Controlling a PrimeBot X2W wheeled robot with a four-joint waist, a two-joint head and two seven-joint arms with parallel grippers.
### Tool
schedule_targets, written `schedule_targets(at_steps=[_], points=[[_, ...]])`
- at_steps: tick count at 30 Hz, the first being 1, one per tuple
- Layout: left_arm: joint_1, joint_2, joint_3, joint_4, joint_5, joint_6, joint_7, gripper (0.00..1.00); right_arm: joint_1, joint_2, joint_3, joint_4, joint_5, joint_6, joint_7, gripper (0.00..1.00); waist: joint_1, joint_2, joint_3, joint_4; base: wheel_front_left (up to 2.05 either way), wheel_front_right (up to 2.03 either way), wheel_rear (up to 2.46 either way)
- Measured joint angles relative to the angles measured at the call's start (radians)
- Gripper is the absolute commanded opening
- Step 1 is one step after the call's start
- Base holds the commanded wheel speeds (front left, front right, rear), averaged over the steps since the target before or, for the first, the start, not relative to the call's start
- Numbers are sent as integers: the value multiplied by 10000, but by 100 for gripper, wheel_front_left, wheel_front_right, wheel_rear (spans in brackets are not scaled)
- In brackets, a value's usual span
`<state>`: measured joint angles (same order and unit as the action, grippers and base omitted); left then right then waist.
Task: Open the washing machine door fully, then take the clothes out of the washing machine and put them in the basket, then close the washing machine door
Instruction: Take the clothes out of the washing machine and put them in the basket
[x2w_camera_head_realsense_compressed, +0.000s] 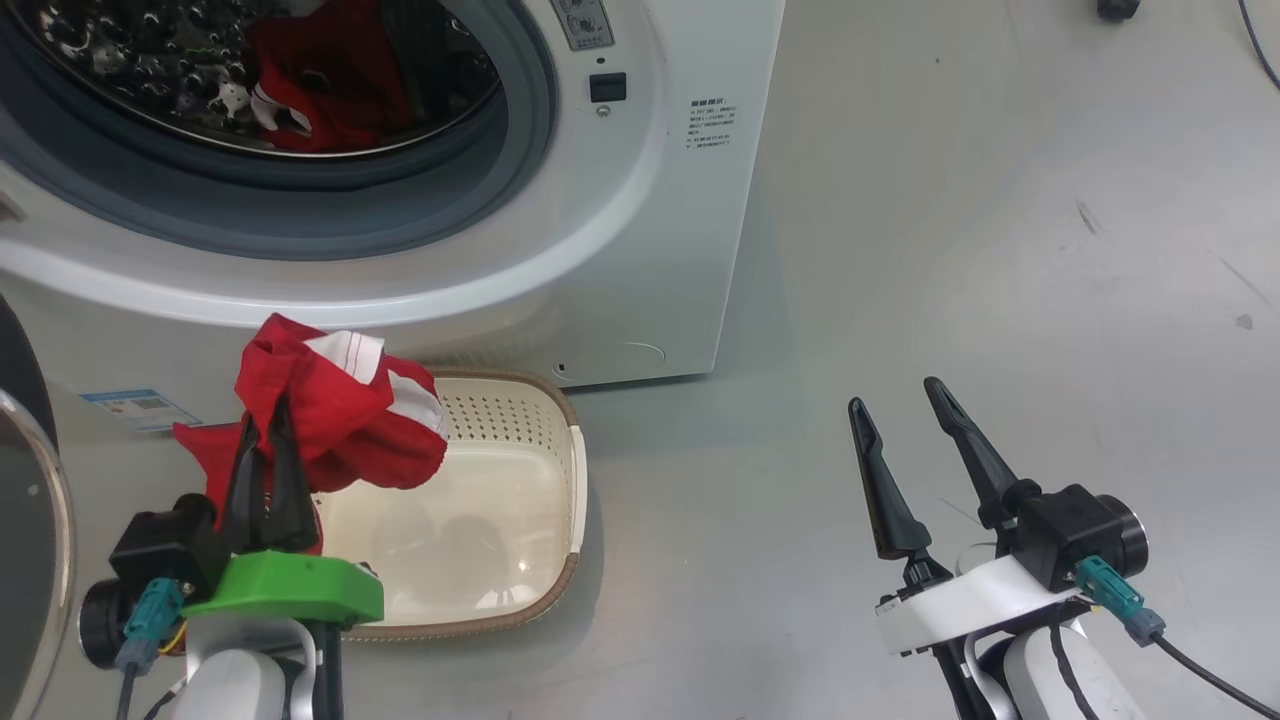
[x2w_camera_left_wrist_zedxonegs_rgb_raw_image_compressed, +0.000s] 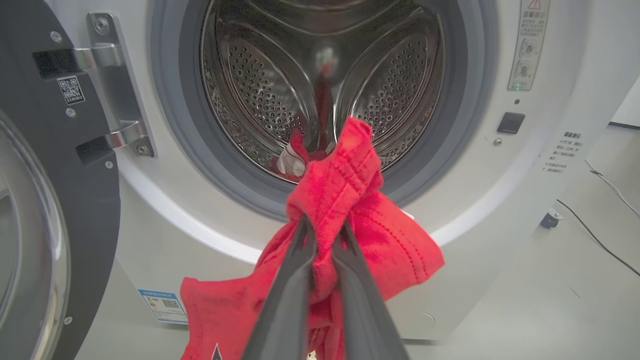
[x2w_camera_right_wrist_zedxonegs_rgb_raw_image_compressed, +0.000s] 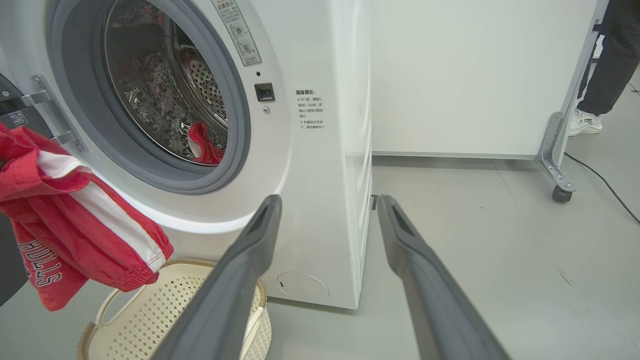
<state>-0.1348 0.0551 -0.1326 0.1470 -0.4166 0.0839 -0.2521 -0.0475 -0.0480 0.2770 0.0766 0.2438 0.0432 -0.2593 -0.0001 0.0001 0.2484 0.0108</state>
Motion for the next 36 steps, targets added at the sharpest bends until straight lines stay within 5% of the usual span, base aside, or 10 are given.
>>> schedule_targets(at_steps=[15,36], points=[[-11,-96,-205,2144,-468,-115,0,0,-487,-4,132,-535,-75,73,0,100,0,0,1230,-399,0,0,0],[-2960,-140,-362,5547,-614,-414,468,0,-1694,-10,301,-1131,-38,61,0,100,1,0,3533,-1183,0,0,0]])
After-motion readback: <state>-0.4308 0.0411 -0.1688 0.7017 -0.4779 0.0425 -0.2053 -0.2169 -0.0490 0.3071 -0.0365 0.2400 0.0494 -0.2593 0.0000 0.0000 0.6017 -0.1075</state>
